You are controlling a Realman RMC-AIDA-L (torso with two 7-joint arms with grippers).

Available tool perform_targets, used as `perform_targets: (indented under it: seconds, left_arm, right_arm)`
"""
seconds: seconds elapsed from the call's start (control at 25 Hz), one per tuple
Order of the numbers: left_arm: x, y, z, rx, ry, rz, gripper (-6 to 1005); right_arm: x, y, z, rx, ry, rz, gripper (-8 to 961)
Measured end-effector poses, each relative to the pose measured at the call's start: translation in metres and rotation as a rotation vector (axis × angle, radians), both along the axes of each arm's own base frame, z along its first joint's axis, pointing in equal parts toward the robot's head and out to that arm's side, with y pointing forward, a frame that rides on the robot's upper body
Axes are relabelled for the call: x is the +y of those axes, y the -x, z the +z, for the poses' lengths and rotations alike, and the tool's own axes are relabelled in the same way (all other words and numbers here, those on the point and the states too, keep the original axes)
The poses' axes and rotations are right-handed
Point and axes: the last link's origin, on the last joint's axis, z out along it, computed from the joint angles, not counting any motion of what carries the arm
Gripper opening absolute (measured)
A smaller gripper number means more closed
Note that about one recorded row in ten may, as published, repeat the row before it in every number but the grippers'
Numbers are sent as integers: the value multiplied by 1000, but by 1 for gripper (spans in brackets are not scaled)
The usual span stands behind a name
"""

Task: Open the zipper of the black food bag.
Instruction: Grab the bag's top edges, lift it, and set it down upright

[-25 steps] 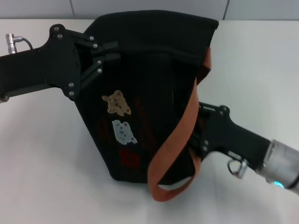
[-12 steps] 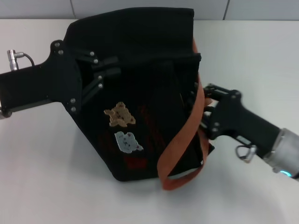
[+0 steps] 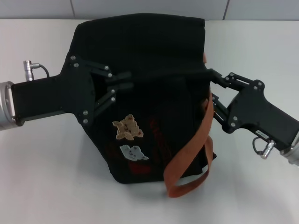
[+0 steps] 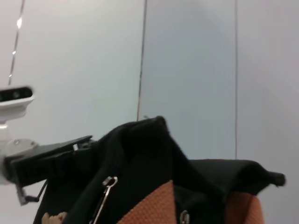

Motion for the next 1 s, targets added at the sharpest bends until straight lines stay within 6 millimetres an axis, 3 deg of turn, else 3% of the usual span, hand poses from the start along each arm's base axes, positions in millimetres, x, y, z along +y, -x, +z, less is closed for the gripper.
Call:
perform_targets:
  seconds: [0.44, 1.0]
  left_arm:
    - [0, -3, -8, 20, 34, -12, 69]
    - [-1, -6, -15, 45, 69, -31, 69]
  right_arm:
    - [-5, 0, -7, -110, 12, 101, 377]
    - [7, 8, -9, -110, -4, 101, 361]
